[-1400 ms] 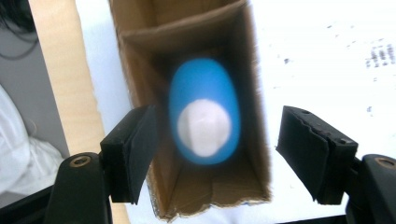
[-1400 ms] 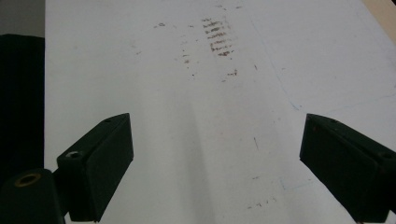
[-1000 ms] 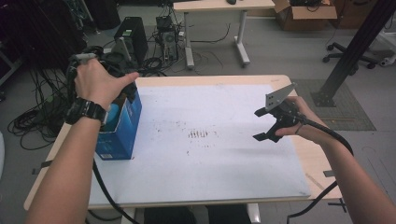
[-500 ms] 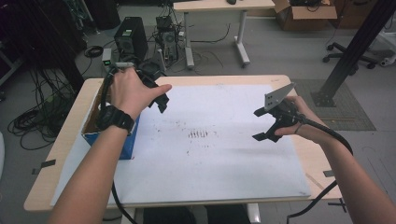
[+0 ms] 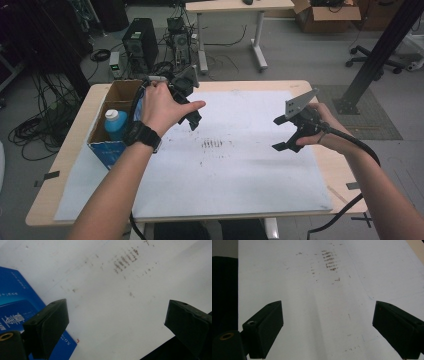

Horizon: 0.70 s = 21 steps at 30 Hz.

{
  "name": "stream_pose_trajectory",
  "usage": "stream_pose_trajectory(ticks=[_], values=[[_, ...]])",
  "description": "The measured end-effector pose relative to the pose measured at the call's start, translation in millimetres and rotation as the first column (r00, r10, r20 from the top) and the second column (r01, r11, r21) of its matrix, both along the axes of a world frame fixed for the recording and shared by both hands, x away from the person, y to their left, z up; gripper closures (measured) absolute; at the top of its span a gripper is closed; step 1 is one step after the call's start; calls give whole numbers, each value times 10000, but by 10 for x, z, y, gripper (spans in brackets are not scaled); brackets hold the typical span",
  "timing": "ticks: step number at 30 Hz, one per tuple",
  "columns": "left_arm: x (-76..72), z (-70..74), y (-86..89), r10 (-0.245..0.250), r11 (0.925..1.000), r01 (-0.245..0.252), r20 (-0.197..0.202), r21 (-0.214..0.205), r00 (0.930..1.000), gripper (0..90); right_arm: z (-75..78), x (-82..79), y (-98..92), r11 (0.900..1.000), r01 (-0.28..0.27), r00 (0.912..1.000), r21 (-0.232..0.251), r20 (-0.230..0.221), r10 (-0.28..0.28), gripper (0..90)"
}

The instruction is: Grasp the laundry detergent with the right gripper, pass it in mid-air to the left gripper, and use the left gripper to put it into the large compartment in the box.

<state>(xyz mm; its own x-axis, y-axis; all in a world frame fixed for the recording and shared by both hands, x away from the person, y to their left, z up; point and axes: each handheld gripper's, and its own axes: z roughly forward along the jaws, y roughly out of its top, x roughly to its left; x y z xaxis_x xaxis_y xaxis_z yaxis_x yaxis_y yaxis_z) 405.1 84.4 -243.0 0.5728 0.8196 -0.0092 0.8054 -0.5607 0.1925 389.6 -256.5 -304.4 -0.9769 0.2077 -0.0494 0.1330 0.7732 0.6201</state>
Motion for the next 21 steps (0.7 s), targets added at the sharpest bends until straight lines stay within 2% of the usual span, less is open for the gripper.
stream_pose_trajectory(ticks=[3,9,21], values=[[-6,-35,-31,-104,9998,104,-19,-165,9999,54,-4,1,9,10000,-44,10000,-31,11,44,99],[1,-74,-67,-314,9995,313,-124,-80,9994,54,-12,9,15,10000,-30,10000,-51,-16,30,98],[2,-89,-67,-313,9995,312,-201,-63,9993,55,-29,1,28,9999,-74,10000,-74,-66,74,98]])
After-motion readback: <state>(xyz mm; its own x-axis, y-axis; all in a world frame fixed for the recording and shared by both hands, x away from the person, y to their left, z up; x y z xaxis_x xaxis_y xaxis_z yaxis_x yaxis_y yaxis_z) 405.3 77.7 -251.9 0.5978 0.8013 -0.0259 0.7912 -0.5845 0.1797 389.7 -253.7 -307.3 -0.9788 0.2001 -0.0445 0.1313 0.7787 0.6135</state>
